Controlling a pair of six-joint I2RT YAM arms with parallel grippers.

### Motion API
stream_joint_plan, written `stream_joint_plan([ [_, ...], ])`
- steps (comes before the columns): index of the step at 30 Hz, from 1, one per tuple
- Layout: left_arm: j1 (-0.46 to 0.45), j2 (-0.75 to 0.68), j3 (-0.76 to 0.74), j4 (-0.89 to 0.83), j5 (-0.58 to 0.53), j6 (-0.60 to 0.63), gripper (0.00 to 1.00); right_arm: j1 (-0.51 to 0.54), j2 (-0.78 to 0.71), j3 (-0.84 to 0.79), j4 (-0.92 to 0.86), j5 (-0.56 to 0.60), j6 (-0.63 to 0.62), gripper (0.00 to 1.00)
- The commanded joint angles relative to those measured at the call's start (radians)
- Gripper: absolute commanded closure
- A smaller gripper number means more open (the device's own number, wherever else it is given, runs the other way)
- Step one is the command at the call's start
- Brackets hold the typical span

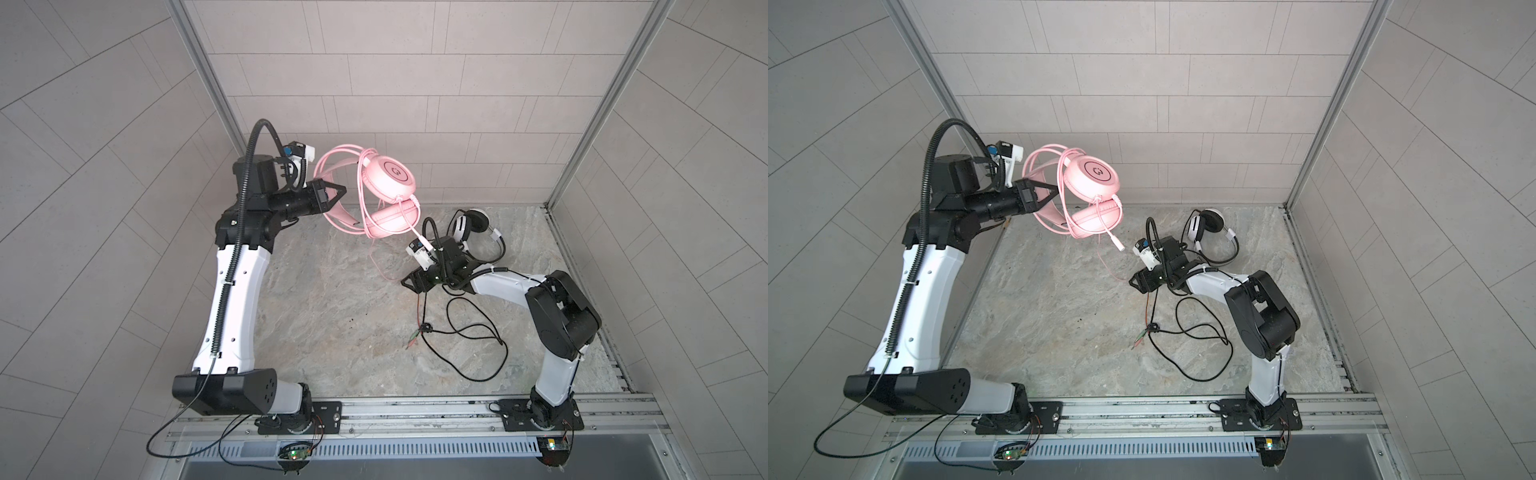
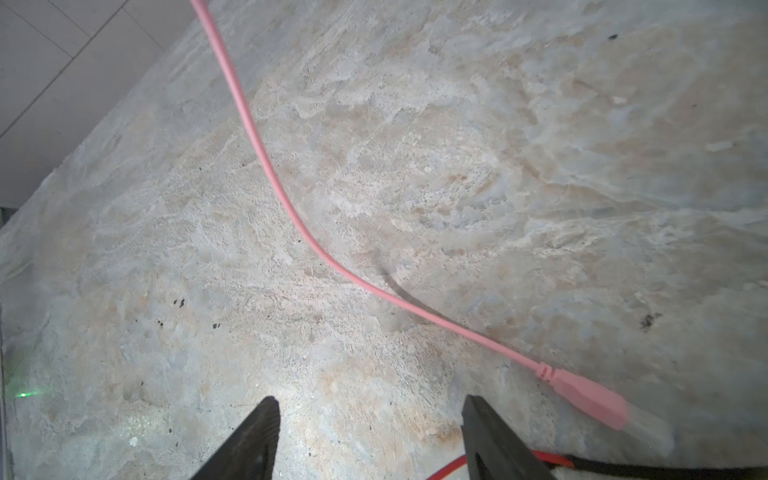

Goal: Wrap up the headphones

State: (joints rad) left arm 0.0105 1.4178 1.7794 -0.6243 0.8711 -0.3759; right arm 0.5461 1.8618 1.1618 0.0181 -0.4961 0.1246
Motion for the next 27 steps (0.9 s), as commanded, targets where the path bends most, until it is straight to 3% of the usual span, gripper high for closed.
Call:
stream_joint_plan([
  [1,0.009,-0.004,0.02,0.068,0.054,-0.056,1.0,0.038,0.033,0.047,-0.001,-0.02,-0.049,0.29],
  [14,0.023,-0.005,0.018,0.074,0.071,-0.08,1.0,0.075,0.258,0.259,-0.001,-0.126,-0.024,0.31],
  [22,0.031,-0.019,0.001,0.094,0.067,-0.088,1.0,0.074,0.298,0.248,0.054,-0.147,0.038,0.55],
  [27,0.038,-0.009,0.001,0.109,0.068,-0.101,1.0,0.077,0.337,0.249,0.203,-0.191,0.168,0.6],
])
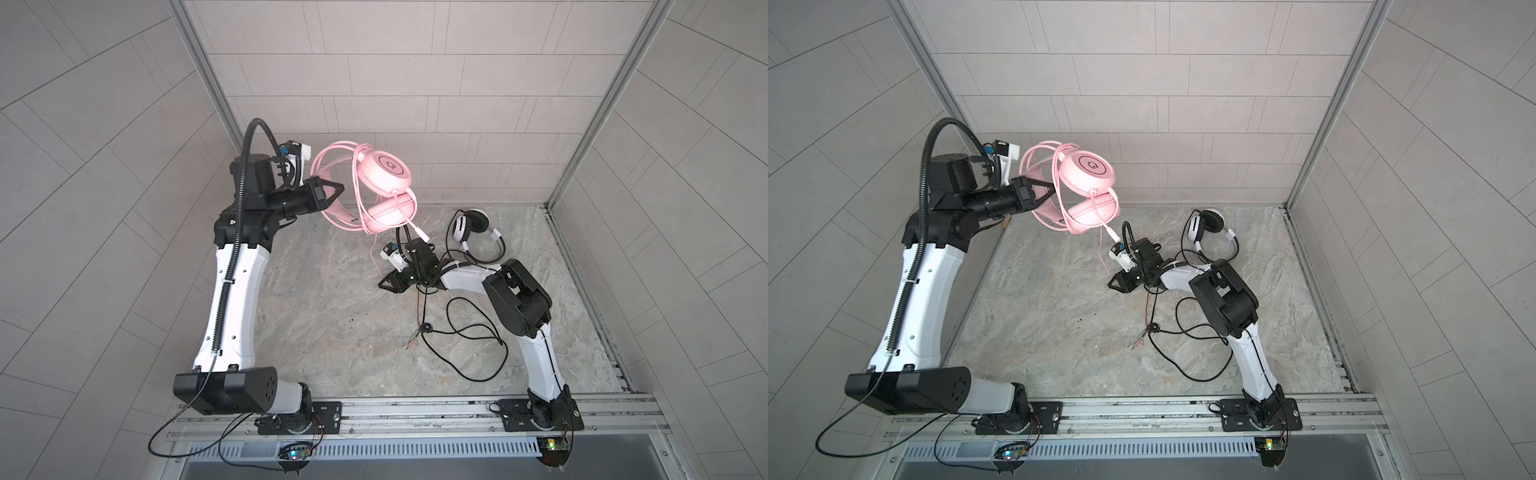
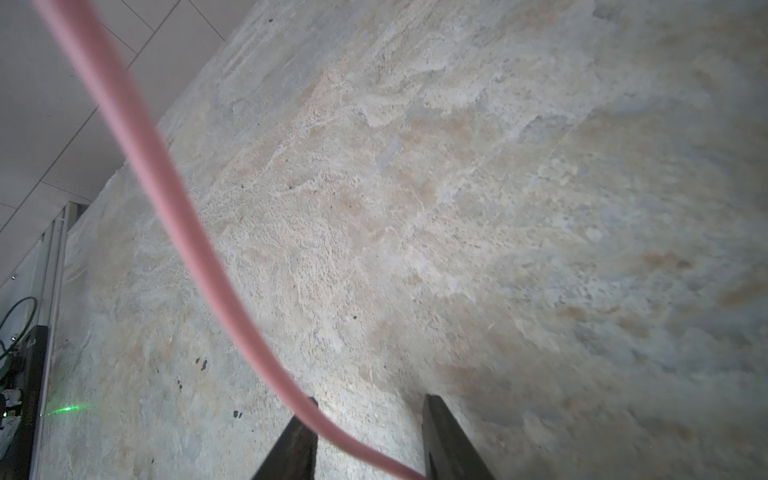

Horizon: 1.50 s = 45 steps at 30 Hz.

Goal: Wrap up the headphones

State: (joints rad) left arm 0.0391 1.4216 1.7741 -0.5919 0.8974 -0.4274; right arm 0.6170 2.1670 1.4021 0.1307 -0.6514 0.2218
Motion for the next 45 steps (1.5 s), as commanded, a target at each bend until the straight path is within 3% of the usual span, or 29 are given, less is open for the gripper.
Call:
stream_joint_plan([
  [1,0.009,-0.014,0.005,0.081,0.041,-0.053,1.0,0.006,0.045,0.023,0.08,-0.031,0.071,0.61],
  [6,0.024,-0.009,0.013,0.089,0.037,-0.062,1.0,0.006,0.044,0.015,0.043,-0.025,0.064,0.86],
  [15,0.041,-0.03,-0.033,0.095,-0.264,-0.086,1.0,0.012,-0.198,-0.198,-0.059,0.068,0.029,1.0],
  [23,0.05,-0.023,-0.099,0.182,-0.561,-0.18,1.0,0.091,-0.426,-0.314,-0.201,0.166,-0.04,1.0],
  [35,0.05,0.13,-0.041,0.191,-0.684,-0.163,1.0,0.31,-0.629,-0.297,-0.447,0.309,-0.133,1.0],
  [45,0.105,0.182,-0.042,0.214,-0.707,-0.142,1.0,0.348,-0.785,-0.305,-0.575,0.372,-0.163,1.0],
])
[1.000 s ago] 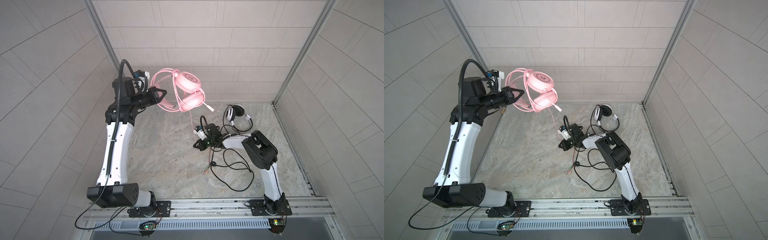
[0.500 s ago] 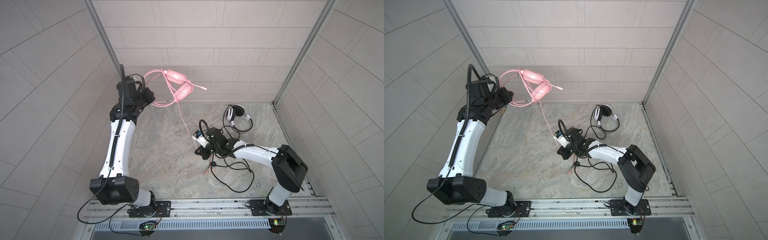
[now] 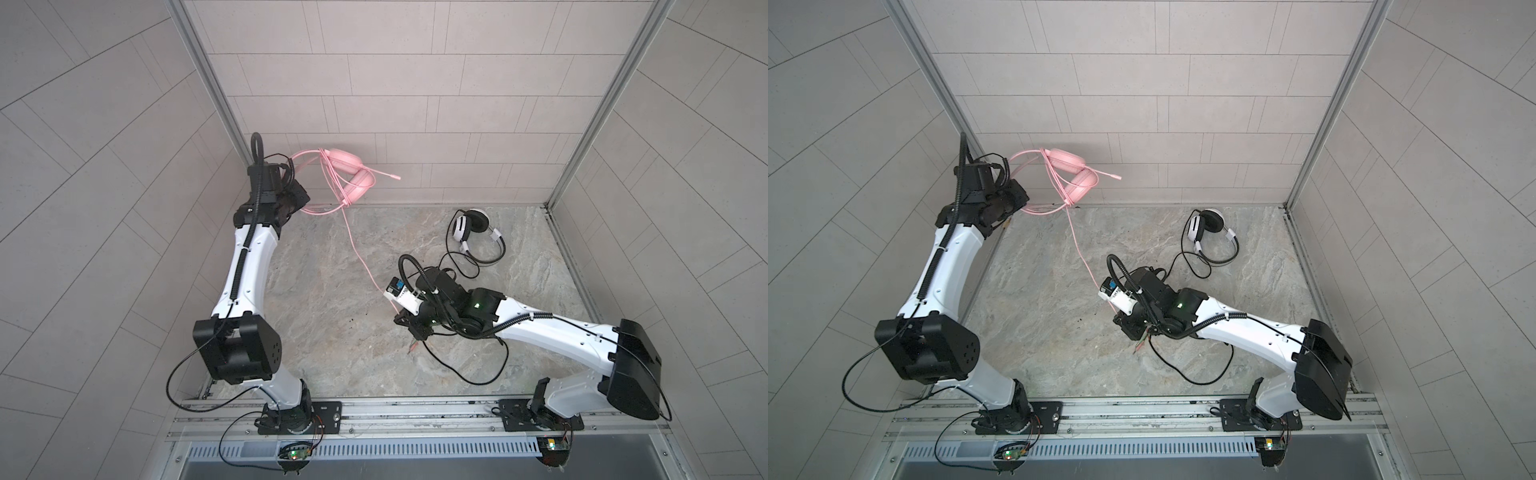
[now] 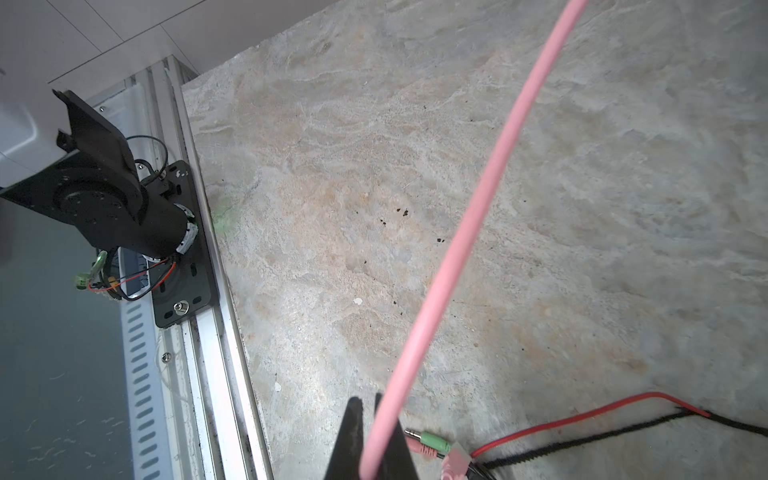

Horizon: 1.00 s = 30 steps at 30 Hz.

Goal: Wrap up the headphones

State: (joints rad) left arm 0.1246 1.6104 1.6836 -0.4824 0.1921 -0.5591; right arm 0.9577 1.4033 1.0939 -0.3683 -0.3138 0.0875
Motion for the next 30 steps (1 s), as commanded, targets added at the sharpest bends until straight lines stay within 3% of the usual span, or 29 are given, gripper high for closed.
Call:
stream_joint_plan([
  [1,0.026,0.002,0.056,0.103,0.009,-0.01,1.0,0.009,-0.028,0.003,-0.088,0.036,-0.026,1.0],
  [16,0.076,0.01,0.136,0.037,0.085,-0.012,1.0,-0.016,-0.039,-0.069,-0.165,0.229,0.023,1.0],
  [21,0.083,-0.007,0.119,0.029,0.051,0.0,1.0,-0.023,-0.093,-0.071,-0.179,0.211,0.008,1.0],
  [30,0.055,-0.021,0.052,-0.006,-0.034,0.066,1.0,-0.022,-0.137,0.123,-0.173,0.29,-0.081,1.0],
])
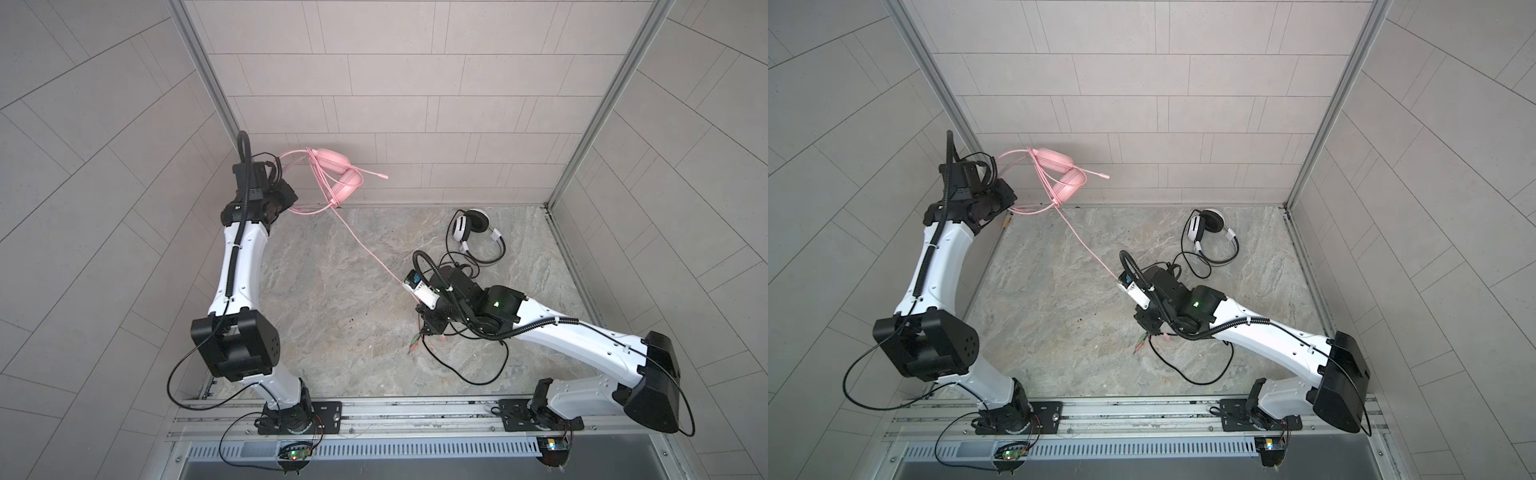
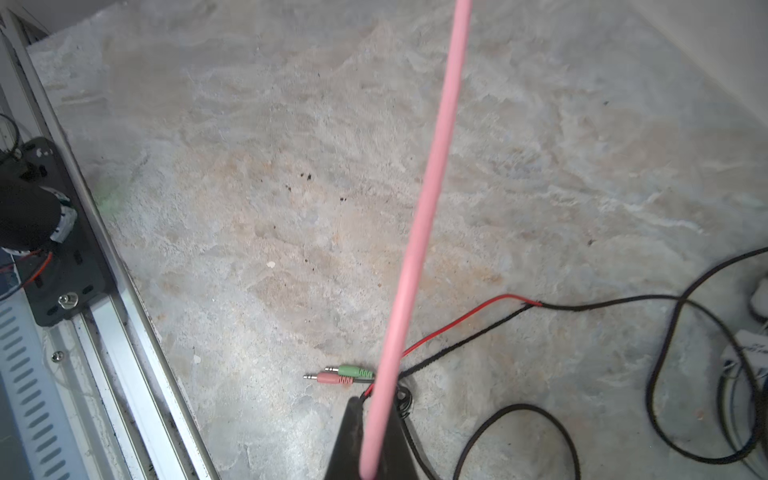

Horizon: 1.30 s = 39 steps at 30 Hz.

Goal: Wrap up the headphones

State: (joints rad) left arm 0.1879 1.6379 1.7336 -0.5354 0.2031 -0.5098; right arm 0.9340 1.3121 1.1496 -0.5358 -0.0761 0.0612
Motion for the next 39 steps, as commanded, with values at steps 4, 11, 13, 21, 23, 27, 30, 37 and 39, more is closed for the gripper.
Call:
stream_joint_plan([
  [4,-0.045,-0.053,0.005,0.002,-0.125,0.087,1.0,0.002,-0.064,0.154,0.043,0.092,-0.087,1.0],
  [11,-0.125,-0.061,-0.043,-0.062,-0.203,0.19,1.0,-0.001,-0.041,0.345,0.035,0.171,-0.171,1.0],
  [13,-0.153,-0.066,-0.064,-0.078,-0.224,0.219,1.0,-0.002,-0.031,0.395,0.026,0.195,-0.184,1.0],
  [21,-0.283,-0.092,-0.128,-0.137,-0.24,0.391,1.0,-0.038,0.047,0.585,-0.009,0.227,-0.265,1.0],
  [23,-0.307,-0.103,-0.134,-0.159,-0.221,0.418,1.0,-0.061,0.06,0.612,-0.009,0.22,-0.277,1.0],
  [27,-0.345,-0.143,-0.178,-0.161,-0.17,0.45,1.0,-0.106,0.093,0.667,-0.038,0.179,-0.287,1.0],
  [30,-0.361,-0.183,-0.217,-0.164,-0.066,0.486,1.0,-0.139,0.115,0.683,-0.039,0.154,-0.289,1.0],
  [37,-0.381,-0.278,-0.3,-0.178,0.16,0.528,1.0,-0.255,0.171,0.706,-0.027,0.061,-0.252,1.0],
  [39,-0.381,-0.296,-0.316,-0.186,0.23,0.529,1.0,-0.3,0.187,0.705,-0.013,0.003,-0.219,1.0],
])
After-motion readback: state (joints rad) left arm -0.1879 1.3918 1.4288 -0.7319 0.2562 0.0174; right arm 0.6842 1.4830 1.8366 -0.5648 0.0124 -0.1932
